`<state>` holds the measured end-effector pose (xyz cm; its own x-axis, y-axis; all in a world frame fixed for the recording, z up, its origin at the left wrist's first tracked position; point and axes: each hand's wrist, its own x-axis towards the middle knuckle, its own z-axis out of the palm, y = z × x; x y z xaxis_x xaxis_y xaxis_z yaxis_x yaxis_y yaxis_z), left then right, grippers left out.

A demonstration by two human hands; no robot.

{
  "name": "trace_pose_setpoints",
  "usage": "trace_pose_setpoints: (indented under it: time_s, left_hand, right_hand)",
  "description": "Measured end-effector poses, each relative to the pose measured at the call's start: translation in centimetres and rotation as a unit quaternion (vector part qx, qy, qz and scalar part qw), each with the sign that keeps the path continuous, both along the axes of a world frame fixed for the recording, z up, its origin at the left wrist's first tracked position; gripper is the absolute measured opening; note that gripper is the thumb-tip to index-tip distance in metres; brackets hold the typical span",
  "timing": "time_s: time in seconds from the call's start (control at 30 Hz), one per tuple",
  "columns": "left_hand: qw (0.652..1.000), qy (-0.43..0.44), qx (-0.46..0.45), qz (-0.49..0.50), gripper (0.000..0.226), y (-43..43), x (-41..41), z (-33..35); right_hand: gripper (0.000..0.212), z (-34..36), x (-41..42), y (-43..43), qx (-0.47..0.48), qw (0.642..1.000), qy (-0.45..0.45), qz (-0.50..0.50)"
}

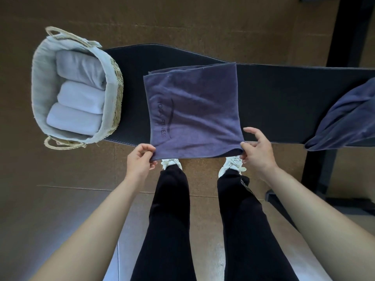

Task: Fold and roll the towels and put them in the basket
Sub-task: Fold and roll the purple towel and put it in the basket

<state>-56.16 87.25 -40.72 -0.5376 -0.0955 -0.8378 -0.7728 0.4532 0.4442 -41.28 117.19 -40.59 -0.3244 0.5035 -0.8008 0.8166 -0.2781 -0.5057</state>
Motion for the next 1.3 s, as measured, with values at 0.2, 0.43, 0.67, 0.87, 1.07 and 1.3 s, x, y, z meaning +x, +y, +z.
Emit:
trace_pose_setpoints:
  time_s: [0.2,0.43,0.67,0.87,1.07,1.3]
  left_hand:
    - [0.977,-0.1,0.158,0.098,0.05,-0.6,-4.0,1.4]
    - [0.987,-0.025,0.137,0.078,0.029,2.6,-8.6,0.1]
    - [0.995,0.09,0.017,0.035,0.007,5.5,-11.0,-2.2]
    - [0.99,0.133,0.024,0.049,0.012,6.9,-13.2,-4.0]
    - [0.98,0.185,-0.067,-0.015,0.029,9.2,-15.7,-5.4]
    - [0.863,0.338,-0.155,-0.341,0.05,10.1,-11.4,-5.2]
  right_hand:
    - [0.028,1.2,-3.0,2.2,-0.155,0.971,0.048,-0.175]
    - [0.021,0.4,-8.5,3.9,-0.081,0.995,0.058,-0.031]
    - [0.012,-1.8,-12.8,4.3,0.167,0.982,0.021,0.08]
    - [0.024,-2.3,-14.6,4.6,0.253,0.965,0.026,0.06]
    - [0.022,-3.1,-16.5,6.2,0.244,0.965,0.013,0.098]
    - [0.054,-4.8,-15.3,5.5,0.196,0.971,-0.06,0.125]
